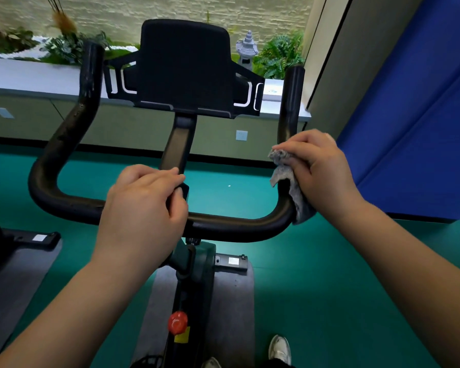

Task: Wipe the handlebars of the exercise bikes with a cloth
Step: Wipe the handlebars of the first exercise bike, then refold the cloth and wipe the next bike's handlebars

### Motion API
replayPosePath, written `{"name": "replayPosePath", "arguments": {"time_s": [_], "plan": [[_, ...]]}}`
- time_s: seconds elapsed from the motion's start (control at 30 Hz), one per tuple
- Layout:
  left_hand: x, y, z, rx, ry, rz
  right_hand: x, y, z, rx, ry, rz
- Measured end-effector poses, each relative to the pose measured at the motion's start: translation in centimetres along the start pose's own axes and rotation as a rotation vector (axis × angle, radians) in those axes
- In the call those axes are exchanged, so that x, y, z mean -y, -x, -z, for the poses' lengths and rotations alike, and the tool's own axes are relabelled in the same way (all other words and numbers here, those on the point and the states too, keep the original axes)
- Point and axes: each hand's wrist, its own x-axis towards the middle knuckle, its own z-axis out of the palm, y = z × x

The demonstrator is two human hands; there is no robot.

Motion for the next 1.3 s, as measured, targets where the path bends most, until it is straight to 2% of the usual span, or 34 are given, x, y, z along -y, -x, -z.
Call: {"name": "replayPosePath", "arguments": {"time_s": [0.13,0.37,0.5,0.63,0.77,0.9,1.13,1.2,1.3], "plan": [[-1.1,0.0,-0.1,0.046,-0.018,-0.011,-0.7,-1.0,0.0,0.007,-0.011,-0.028],[-4.2,-0.1,-0.7,0.01,-0.021,-0.04,-0.2,1.7,1.2,0.114,-0.282,-0.146],[-8.0,-1.3,-1.4,-0.035,-0.008,-0.02,-2.0,1.1,1.7,0.179,-0.407,-0.113],[-13.6,-2.4,-3.1,-0.062,0.008,-0.046,-6.0,1.4,3.2,0.226,-0.491,-0.064],[-19.8,-3.3,-6.2,-0.104,0.029,-0.072,-12.2,1.3,6.0,0.215,-0.527,-0.115],[-25.3,-4.4,-11.2,-0.077,0.02,-0.125,-18.8,1.3,8.1,0.284,-0.528,-0.161],[-28.9,-5.4,-19.3,0.163,-0.029,0.057,-27.0,0.7,9.8,0.354,-0.551,-0.247],[-29.7,-6.5,-20.7,0.175,0.023,0.12,-28.4,0.1,9.7,0.352,-0.582,-0.265],[-31.2,-9.4,-22.3,0.232,0.237,0.271,-30.1,-1.3,8.8,0.371,-0.684,-0.308]]}}
